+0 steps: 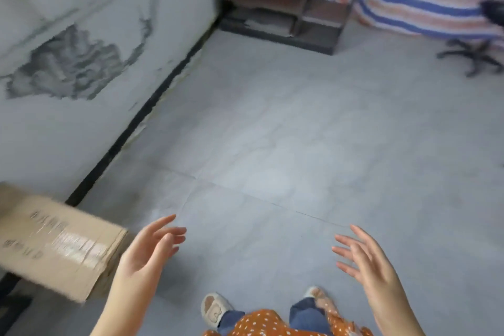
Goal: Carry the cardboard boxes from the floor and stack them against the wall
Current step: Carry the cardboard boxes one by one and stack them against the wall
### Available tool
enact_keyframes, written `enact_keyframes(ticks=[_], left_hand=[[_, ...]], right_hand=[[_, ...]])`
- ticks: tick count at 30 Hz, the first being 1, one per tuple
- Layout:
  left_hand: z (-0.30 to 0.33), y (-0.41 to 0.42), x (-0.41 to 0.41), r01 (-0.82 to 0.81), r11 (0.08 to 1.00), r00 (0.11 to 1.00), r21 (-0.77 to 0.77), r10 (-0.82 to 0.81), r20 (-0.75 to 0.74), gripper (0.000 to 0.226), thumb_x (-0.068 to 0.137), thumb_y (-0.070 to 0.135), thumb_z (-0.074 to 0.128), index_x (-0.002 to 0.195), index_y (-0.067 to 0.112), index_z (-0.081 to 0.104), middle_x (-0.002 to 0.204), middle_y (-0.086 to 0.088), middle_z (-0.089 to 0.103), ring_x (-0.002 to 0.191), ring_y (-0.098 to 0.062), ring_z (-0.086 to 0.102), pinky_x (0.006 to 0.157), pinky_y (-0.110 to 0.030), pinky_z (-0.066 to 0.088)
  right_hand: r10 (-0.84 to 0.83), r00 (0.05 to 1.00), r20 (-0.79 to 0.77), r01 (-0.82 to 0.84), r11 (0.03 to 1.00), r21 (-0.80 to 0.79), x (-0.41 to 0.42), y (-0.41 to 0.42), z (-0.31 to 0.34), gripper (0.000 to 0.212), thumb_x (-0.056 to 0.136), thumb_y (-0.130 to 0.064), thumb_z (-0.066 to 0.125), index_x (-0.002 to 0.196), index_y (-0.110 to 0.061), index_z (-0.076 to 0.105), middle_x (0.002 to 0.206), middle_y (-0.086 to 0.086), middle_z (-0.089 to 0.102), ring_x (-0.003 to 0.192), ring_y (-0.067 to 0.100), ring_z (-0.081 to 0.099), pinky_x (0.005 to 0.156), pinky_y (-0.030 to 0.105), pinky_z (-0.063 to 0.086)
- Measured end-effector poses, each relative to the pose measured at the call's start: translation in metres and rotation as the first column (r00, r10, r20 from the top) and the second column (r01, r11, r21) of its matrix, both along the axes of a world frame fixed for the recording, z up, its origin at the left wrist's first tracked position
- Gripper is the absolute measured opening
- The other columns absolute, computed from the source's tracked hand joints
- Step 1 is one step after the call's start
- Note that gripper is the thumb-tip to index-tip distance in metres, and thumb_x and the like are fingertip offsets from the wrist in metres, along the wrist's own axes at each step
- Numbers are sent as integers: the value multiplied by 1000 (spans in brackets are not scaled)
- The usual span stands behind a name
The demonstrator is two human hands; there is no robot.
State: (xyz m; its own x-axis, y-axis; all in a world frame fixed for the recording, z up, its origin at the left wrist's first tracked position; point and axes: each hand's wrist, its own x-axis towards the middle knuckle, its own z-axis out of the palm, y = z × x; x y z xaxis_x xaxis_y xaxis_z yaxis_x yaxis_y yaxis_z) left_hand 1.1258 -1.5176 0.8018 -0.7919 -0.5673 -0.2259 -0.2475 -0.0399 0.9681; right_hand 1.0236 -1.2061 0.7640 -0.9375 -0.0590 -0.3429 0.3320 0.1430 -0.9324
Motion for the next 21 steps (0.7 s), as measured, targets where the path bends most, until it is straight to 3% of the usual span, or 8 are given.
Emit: enact_keyframes(ticks=[4, 9, 14, 21], left_hand=[[1, 83, -68, 244, 970, 970, -11, -244, -2, 27, 93, 2, 46, 107, 18, 63, 89, -8, 73, 83, -12, 69, 75, -21, 56], [-8, 202, -129, 404, 915, 915, -3, -404, -6, 29, 96, 5, 45, 108, 23, 63, 95, -3, 73, 89, -16, 69, 82, -29, 55], [-11, 329, -181, 554, 831, 832, 51, -554, -26, 28, 97, 6, 45, 110, 21, 64, 96, -6, 73, 90, -18, 70, 79, -27, 57], [-5, 449, -260, 728, 685, 685, 13, -728, -9, 27, 97, 5, 47, 107, 20, 66, 94, -6, 74, 89, -18, 70, 77, -26, 57]], right_hand=[[-216, 976, -36, 217, 976, 14, 7, 93, 4, 32, 97, -6, 43, 120, -26, 53, 109, 2, 67, 89, 8, 69, 74, 20, 57], [-354, 933, -59, 357, 933, 42, 4, 213, 9, 33, 96, -6, 44, 123, -23, 51, 110, 2, 67, 92, 8, 69, 79, 23, 56], [-537, 840, -80, 542, 839, 48, 4, 324, 17, 32, 97, -10, 44, 125, -23, 52, 111, -2, 66, 95, 6, 67, 80, 20, 55], [-724, 686, -71, 728, 684, 47, -8, 420, 15, 29, 98, -14, 45, 123, -20, 57, 112, -2, 67, 97, 7, 67, 82, 19, 55]])
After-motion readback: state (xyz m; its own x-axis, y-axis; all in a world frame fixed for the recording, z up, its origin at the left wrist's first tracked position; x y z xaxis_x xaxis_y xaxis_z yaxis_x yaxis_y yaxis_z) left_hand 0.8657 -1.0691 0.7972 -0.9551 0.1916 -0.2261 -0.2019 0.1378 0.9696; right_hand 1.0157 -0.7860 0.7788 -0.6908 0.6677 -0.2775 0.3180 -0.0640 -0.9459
